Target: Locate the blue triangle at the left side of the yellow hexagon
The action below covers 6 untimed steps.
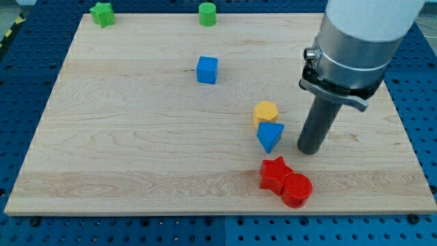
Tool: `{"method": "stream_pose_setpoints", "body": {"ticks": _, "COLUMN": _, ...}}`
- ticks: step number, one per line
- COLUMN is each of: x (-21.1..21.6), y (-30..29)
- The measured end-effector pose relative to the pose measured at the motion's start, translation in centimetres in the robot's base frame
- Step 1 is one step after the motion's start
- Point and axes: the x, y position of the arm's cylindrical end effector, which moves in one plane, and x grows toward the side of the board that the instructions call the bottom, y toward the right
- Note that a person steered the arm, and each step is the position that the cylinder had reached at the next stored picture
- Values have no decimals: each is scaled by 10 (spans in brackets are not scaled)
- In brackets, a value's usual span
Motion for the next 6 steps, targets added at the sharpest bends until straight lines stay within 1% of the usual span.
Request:
{"method": "stream_pose_setpoints", "body": {"ticks": 1, "x": -2, "y": -41}}
{"method": "stream_pose_setpoints", "body": {"ticks": 3, "x": -4, "y": -150}}
{"method": "stream_pose_setpoints", "body": {"ticks": 4, "x": -6, "y": -166}}
{"method": "stream_pose_setpoints", "body": {"ticks": 5, "x": 5, "y": -103}}
{"method": "stream_pose_setpoints", "body": {"ticks": 6, "x": -19, "y": -84}}
